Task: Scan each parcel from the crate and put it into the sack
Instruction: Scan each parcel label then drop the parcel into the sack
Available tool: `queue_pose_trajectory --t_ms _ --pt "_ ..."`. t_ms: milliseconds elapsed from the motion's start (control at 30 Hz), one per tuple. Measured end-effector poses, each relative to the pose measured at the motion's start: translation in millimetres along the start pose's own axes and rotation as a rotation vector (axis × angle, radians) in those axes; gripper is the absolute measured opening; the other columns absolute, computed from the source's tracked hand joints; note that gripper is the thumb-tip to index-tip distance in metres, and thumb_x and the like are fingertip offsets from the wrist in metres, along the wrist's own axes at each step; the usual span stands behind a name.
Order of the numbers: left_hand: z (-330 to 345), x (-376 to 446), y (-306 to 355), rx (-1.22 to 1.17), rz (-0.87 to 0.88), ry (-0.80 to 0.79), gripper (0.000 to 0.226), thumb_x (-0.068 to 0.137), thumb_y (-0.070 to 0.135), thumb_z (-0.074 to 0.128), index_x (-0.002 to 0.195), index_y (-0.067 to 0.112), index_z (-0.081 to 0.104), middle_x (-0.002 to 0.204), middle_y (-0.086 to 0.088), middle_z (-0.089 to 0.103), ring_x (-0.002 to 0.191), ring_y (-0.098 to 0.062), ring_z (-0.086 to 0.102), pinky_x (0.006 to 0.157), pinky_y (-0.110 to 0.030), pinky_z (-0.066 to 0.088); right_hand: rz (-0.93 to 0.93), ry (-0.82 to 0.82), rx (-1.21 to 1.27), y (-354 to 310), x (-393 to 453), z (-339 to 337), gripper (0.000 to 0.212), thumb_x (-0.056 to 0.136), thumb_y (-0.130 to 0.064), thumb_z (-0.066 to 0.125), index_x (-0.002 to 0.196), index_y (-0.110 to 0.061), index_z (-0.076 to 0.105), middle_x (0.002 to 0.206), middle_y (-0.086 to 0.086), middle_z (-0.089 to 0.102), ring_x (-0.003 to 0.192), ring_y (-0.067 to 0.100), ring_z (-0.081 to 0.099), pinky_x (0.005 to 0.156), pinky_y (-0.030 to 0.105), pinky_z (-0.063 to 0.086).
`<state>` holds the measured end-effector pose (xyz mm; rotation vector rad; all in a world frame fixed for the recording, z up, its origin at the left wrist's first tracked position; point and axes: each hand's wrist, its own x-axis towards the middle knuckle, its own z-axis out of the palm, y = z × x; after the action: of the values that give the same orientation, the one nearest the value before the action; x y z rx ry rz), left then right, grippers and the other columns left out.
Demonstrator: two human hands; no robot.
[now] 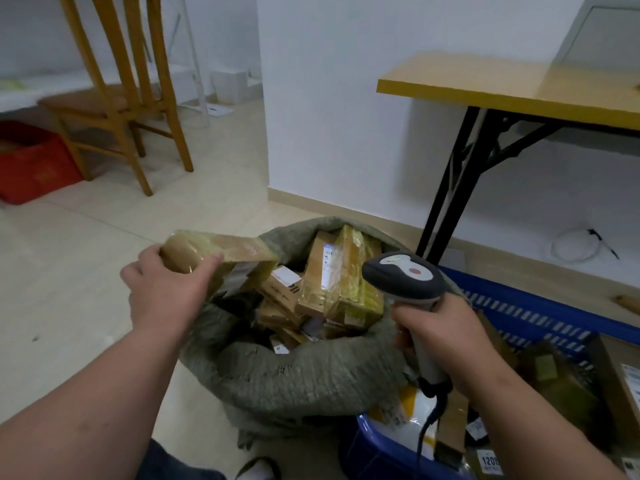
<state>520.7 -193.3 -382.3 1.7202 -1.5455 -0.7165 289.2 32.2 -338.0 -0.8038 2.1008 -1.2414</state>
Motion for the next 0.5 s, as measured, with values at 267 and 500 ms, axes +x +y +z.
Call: queue_pose_trajectory --t_ms 267,500 --pt "-2.0 8.2 -14.6 0.452 0.188 -0.078 0.095 0.058 0.079 0.067 0.138 0.035 0.039 0.134 -0.003 0.036 0.117 -0.034 0.049 0.091 -0.047 0.046 -0.009 -0.042 -0.086 -2.7 14.3 31.0 0.006 0.082 -0.013 0.07 0.078 -0.013 0.066 0.055 0.002 0.068 0.049 0.009 0.066 0.05 0.022 0.049" --pt "24.7 18.4 -33.0 0.616 0.311 -0.23 0.095 0.056 0.071 0.071 0.138 0.042 0.034 0.139 0.004 0.031 0.117 -0.034 0.041 0.085 -0.043 0.046 0.007 -0.118 -0.167 -1.3 20.9 50.1 0.006 0.082 -0.015 0.071 0.083 -0.016 0.065 0.062 0.005 0.07 0.051 0.008 0.066 0.044 0.016 0.047"
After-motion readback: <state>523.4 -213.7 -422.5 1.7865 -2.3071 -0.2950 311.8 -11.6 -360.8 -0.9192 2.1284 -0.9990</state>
